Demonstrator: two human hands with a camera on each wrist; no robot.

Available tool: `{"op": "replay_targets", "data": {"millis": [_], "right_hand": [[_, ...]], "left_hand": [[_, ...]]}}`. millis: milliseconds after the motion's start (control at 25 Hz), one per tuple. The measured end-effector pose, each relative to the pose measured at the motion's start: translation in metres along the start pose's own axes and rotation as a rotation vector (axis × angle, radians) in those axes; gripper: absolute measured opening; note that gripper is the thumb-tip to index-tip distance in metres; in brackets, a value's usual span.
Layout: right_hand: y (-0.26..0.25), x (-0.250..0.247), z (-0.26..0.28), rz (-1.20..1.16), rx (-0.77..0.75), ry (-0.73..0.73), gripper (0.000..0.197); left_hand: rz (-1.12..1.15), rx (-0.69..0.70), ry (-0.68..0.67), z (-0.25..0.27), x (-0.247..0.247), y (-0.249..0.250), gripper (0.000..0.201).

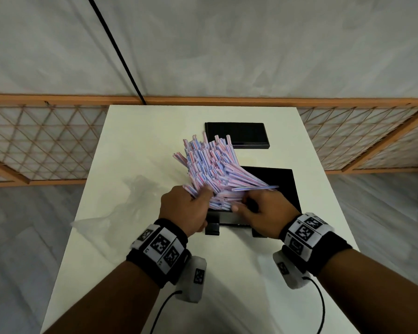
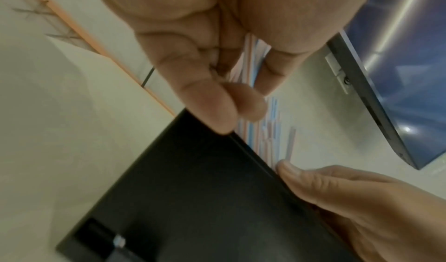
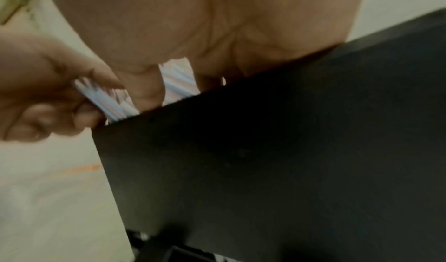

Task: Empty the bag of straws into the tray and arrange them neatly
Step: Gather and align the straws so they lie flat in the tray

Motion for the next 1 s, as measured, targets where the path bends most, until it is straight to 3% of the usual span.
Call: {"op": "replay_targets", "data": {"millis": [120,280,480,640,800,840,1000], "right_hand": [[-0.006,0.005,-0.002,-0.032,-0.061,-0.088,0.042],[-0.018,-0.004,-0.007,-0.205,-0.196,-0.004,0.024],[-0.013,0.013,-0.009,-0.036,-0.146,-0.200,0.064],[-0.016,0.014,-0.017,-0.061,-0.136,-0.196,0.039],[-0.026,0.005,-0.024,-0.146,-0.219,-0.076,0.042],[-0.026,0.001,-0.026,-0.150,-0.231,-0.066,0.038],[-0.012,-0.013,-0.012,-0.031,-0.148,-0.099,0.029]], "left_hand": [[0.034,-0.035,-0.038,-0.002,0.004,0.002,0.057],[0.340,-0.152,-0.068,-0.001,0.008,0.003,0.043],[0.285,-0.184,-0.131,0.002,0.007,-0.007,0.044],[0.453,-0.317,-0.189,-0.006,0.008,-0.015,0.059],[0.471,-0.314,-0.346,0.000,0.023,-0.009,0.067],[0.424,-0.276,-0.321,-0.001,0.018,-0.007,0.069],[0.103,-0.073,0.056,-0.007,-0.019,-0.011,0.071]]}}
Point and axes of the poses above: each hand's wrist, its own z-axis away from the middle knuckle, its own x-axis out of the palm, y = z × x, the point moved 4 cm from there along -z, towards the middle knuckle, and after that the axes turned 13 degrees about -x, right-handed, at the moved point
